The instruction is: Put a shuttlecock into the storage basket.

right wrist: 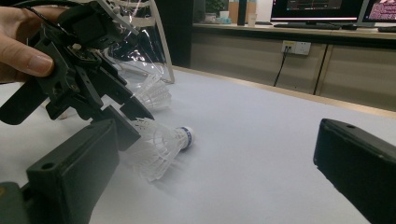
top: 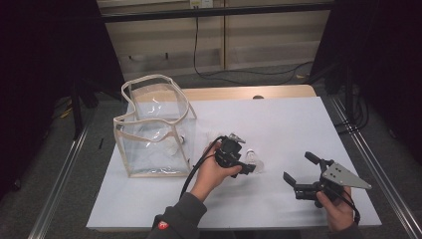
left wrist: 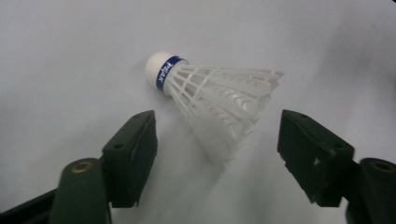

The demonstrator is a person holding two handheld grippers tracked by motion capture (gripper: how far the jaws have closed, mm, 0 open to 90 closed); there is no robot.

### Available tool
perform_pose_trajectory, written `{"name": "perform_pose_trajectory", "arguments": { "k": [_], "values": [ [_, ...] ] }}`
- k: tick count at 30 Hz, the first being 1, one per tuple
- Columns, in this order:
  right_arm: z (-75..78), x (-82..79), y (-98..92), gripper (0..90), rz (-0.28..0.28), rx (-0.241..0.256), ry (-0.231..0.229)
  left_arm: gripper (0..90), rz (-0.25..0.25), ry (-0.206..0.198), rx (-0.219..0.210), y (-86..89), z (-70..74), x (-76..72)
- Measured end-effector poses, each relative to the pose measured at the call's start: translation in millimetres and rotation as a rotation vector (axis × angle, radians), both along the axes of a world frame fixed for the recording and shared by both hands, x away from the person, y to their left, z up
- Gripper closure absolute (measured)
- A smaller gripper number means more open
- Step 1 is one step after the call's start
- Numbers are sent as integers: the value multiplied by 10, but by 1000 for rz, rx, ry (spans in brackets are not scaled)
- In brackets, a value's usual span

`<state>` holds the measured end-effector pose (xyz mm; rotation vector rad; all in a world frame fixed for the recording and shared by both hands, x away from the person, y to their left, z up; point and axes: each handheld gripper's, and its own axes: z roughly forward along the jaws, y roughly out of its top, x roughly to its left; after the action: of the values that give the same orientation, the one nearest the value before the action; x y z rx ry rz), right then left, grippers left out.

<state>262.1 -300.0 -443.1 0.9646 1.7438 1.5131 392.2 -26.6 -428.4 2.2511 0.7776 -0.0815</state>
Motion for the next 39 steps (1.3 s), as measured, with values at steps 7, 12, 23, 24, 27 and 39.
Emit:
{"name": "perform_pose_trajectory", "arguments": {
  "k": [7, 12, 23, 24, 27, 39],
  "values": [
    [-1, 0, -1, 1, -1, 4, 5, 332, -4, -2, 16, -26, -54, 22],
    [0, 0, 1, 1, 1, 6, 4, 364, -4, -4, 27, -32, -76, 37],
    [-1, 11, 15, 1, 7, 0, 2, 394, 14, -3, 28, -27, -123, 75],
    [-1, 12, 15, 1, 7, 0, 1, 423, 19, -2, 21, -23, -128, 85],
    [-2, 7, 8, 1, 2, 3, 5, 417, 30, -16, 14, -17, -134, 93],
    [-6, -12, -3, 1, 1, 0, 6, 510, 47, -35, -17, 17, -100, 126]
  ]
}}
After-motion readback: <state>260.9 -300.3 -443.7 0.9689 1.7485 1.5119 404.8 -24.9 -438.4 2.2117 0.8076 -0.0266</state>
